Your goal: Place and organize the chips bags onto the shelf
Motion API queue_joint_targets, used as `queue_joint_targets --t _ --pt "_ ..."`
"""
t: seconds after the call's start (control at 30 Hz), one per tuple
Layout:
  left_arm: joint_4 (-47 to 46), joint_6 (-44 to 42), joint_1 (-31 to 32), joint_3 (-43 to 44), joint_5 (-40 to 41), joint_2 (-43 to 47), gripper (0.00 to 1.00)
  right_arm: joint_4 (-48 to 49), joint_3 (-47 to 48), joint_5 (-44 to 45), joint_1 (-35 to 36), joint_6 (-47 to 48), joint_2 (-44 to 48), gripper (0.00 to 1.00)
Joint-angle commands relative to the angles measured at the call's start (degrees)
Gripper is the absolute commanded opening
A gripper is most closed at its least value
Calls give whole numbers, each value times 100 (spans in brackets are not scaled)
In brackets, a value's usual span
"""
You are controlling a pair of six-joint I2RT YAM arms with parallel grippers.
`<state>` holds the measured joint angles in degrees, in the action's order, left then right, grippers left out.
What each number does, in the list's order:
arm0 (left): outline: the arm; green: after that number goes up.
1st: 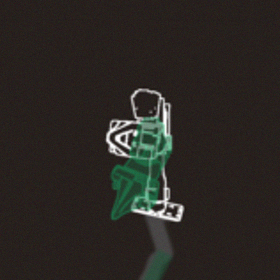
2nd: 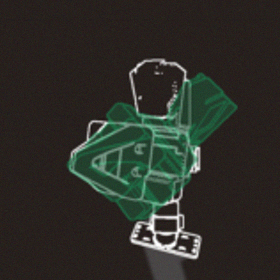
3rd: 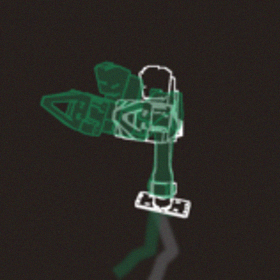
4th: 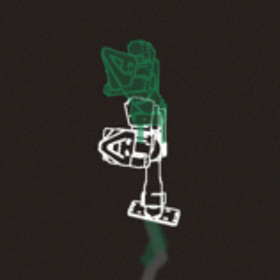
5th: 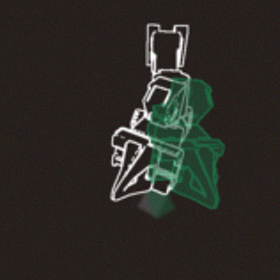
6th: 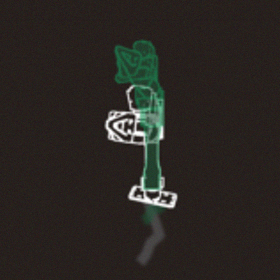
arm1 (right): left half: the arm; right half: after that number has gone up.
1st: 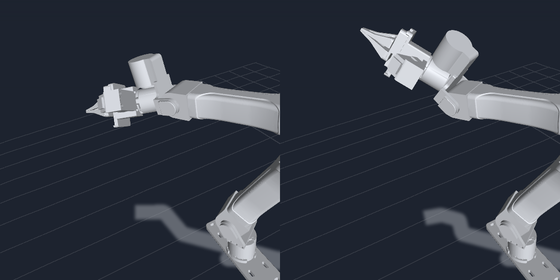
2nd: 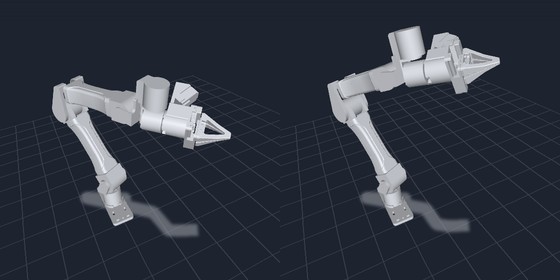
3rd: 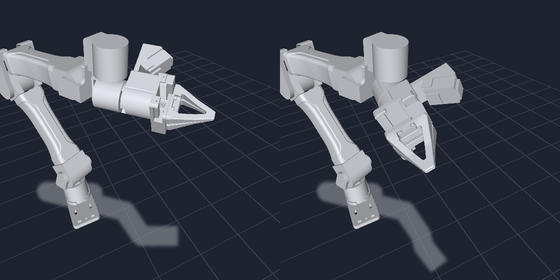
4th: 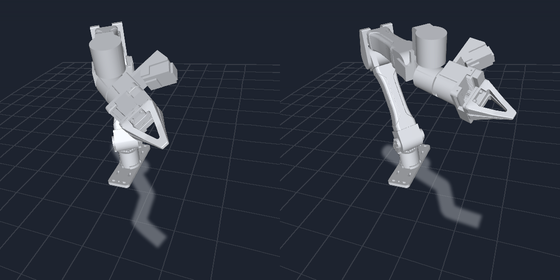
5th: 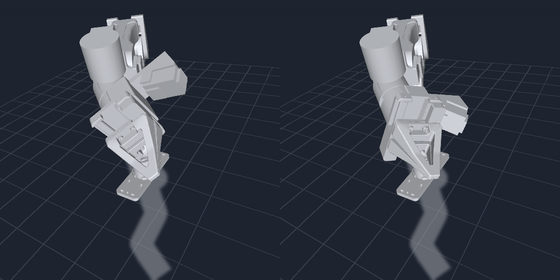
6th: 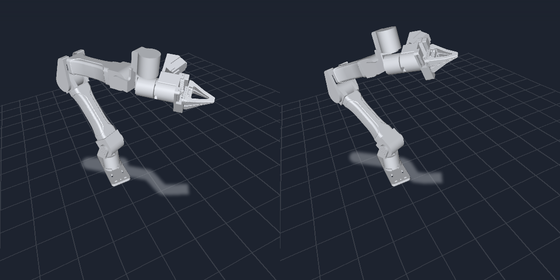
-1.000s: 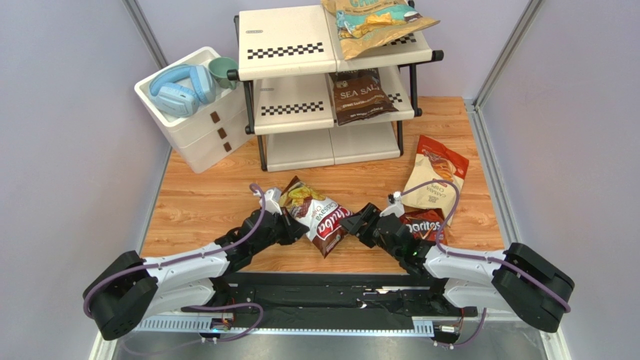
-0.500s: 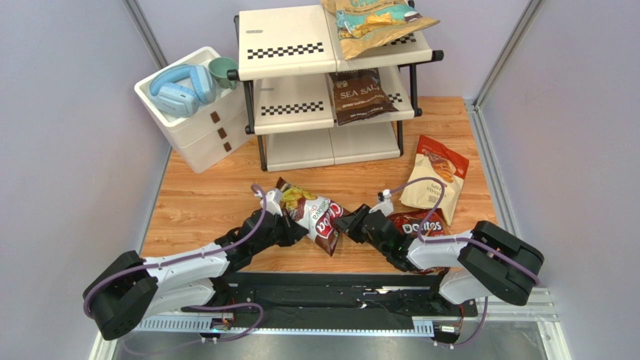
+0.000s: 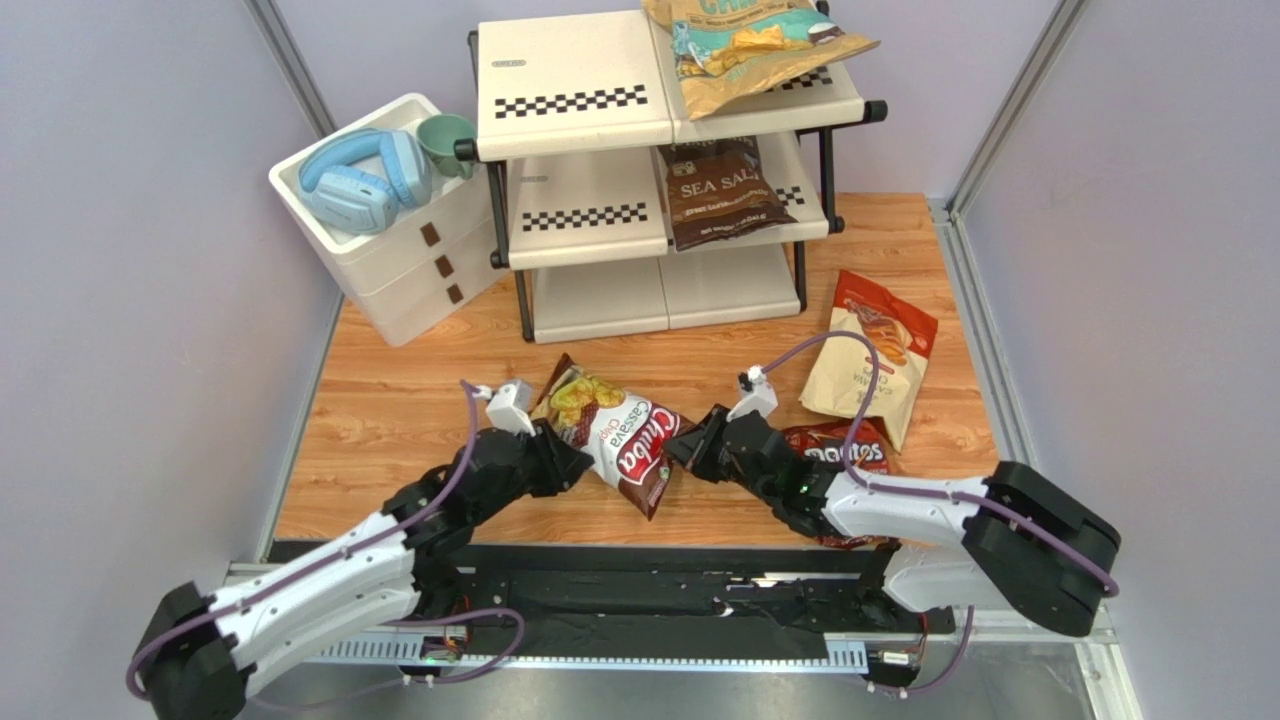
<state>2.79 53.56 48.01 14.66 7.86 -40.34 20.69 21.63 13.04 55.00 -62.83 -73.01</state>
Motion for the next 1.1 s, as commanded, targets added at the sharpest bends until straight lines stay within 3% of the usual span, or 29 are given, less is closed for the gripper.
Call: queue_joint_targets --t 0.0,0.1,0.3,0.47,0.67,1.07 --pt "1144 -118 16 213 576 974 38 -688 254 102 37 990 620 0" --pt "1442 4 16 169 682 1186 48 -820 324 146 37 1175 928 0" --pt "1821 93 16 344 770 1133 49 -1207 868 76 37 1852 1166 0" --pt "1980 5 16 468 910 1168 49 -1471 1264 515 37 3003 1395 0" --pt "2181 49 16 451 990 1361 48 -1113 1634 744 -252 4005 1342 0" --pt "2806 102 16 406 1209 2109 48 582 985 1060 -1596 3234 1571 0"
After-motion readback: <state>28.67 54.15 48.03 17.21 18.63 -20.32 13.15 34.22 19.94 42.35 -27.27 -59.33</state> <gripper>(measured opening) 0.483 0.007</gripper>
